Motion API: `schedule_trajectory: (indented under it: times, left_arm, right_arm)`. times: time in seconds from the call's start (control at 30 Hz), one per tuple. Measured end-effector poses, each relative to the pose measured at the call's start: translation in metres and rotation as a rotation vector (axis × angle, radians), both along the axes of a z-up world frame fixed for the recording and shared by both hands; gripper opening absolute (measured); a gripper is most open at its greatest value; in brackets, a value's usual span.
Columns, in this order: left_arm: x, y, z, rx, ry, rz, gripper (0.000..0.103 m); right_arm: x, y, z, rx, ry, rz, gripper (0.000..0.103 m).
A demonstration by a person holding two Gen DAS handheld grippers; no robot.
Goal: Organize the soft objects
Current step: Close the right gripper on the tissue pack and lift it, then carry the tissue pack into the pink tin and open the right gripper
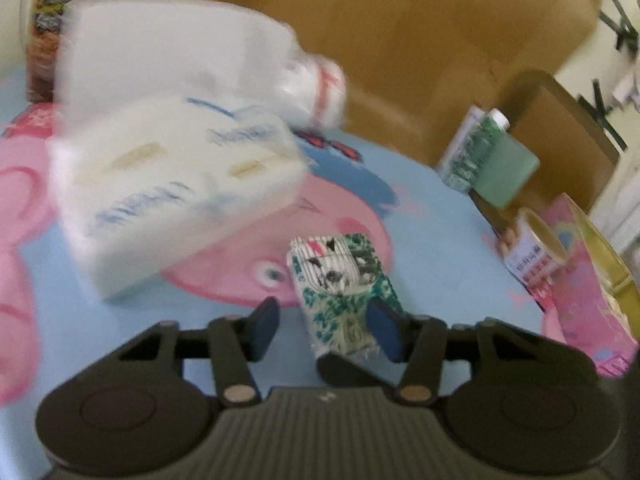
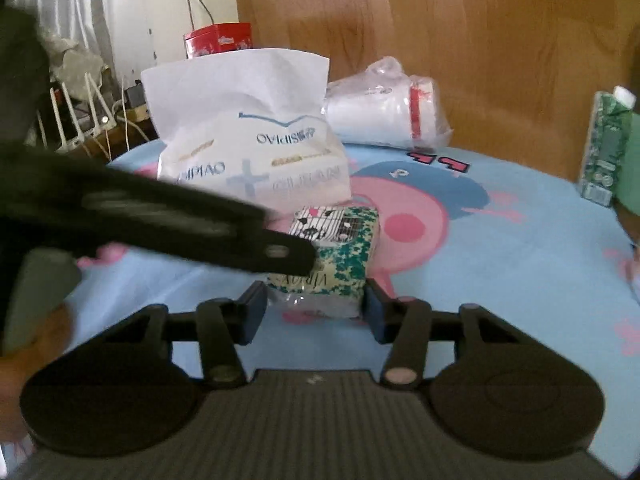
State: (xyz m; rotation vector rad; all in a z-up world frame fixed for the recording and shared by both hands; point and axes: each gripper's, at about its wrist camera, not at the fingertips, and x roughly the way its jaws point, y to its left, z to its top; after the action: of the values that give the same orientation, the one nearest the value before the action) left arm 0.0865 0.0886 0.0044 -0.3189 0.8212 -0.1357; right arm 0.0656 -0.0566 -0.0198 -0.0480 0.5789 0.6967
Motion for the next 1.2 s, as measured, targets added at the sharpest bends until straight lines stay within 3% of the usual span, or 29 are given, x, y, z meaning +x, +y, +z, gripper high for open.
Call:
schedule_trajectory:
  times: [0.1,0.27,0.43,0.6,0.77,0.83,0.97,1.07,1.2]
  left_arm:
    - [-0.004,-0.031,0.001,-0.029,0.009,-0.081,0.042]
    - [-0.017,-0.100,0.006,0.063,-0.018,-0.218,0.042]
    - [-0.019,-0.158,0.021,0.105,-0.040,-0.334,0.042]
    - [-0.009,-0.226,0.062,0.128,-0.155,-0.476,0.042]
    - [0.021,-0.310,0.090,0.137,-0.232,-0.609,0.046]
    - [0.034,-0.340,0.090,0.172,-0.254,-0.618,0.061]
    - [0.056,-0.377,0.077,0.299,-0.261,-0.540,0.062]
    - [0.056,-0.369,0.071,0.276,-0.234,-0.527,0.063]
    - [0.039,-0.355,0.067,0.363,-0.249,-0.475,0.064]
  right_arm:
    - [-0.019,-0.029,-0.005,0.011,-0.007,-0.062,0.053]
    - [-0.039,-0.087,-0.012,0.098,0.028,-0.183,0.053]
    - [-0.058,-0.136,-0.011,0.178,0.021,-0.320,0.053]
    - [-0.063,-0.193,0.014,0.234,-0.106,-0.466,0.053]
    - [-0.043,-0.254,0.033,0.214,-0.200,-0.639,0.053]
    - [-0.020,-0.276,0.035,0.193,-0.181,-0.721,0.054]
    - [0.009,-0.309,0.025,0.186,-0.123,-0.853,0.073]
    - [-0.012,-0.321,0.015,0.260,-0.124,-0.853,0.072]
    - [-0.058,-0.315,0.010,0.333,-0.178,-0.878,0.072]
